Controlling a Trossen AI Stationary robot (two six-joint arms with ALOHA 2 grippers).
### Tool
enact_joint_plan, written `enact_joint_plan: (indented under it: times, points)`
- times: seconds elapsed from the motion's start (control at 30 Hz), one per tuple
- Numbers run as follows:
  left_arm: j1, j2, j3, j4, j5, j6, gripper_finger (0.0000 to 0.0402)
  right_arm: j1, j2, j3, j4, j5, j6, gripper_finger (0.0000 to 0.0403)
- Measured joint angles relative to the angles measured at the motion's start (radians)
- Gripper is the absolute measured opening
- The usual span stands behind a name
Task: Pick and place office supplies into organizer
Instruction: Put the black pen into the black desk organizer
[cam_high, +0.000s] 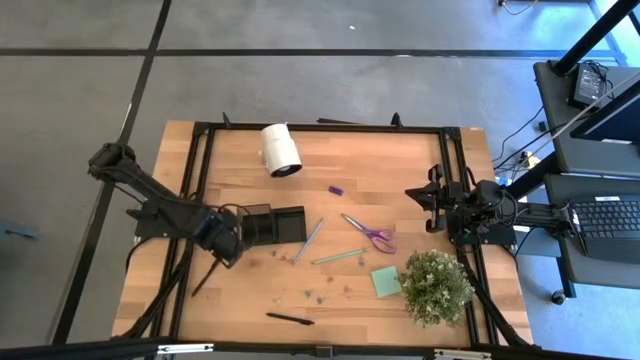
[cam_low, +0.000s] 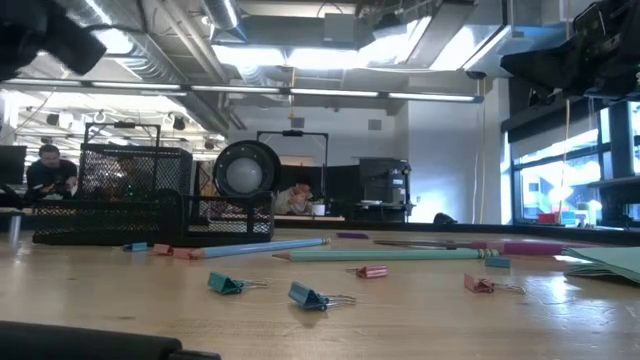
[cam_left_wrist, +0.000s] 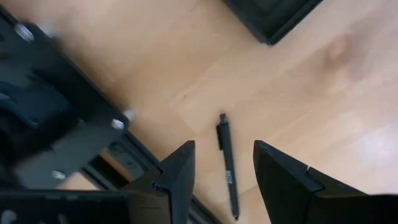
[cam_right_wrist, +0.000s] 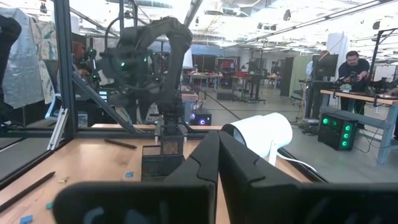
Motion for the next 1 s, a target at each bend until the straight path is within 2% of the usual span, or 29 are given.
enact_joint_plan:
  times: [0.13,0.37,0.57,0.7,1.0]
  points:
    - [-0.052,0.013,-0.078,0.100,0.049,-0.121,0.0155,0.000,0.000,0.000,0.000,0.000,0.001,0.0012]
    - [-0.095,0.069,-0.177,0.304,0.051,-0.137,0.0155,0.000,0.000,0.000,0.000,0.000,-0.001,0.0012]
    - [-0.100,0.174,-0.215,0.310,0.126,-0.162,0.0155,0.000,0.000,0.000,0.000,0.000,-0.002,0.0012]
    - [-0.100,0.239,-0.217,0.334,0.140,-0.147,0.0155,0.000,0.000,0.000,0.000,0.000,-0.003,0.0012]
    - [-0.099,0.263,-0.217,0.365,0.142,-0.111,0.0154,0.000,0.000,0.000,0.000,0.000,-0.003,0.0012]
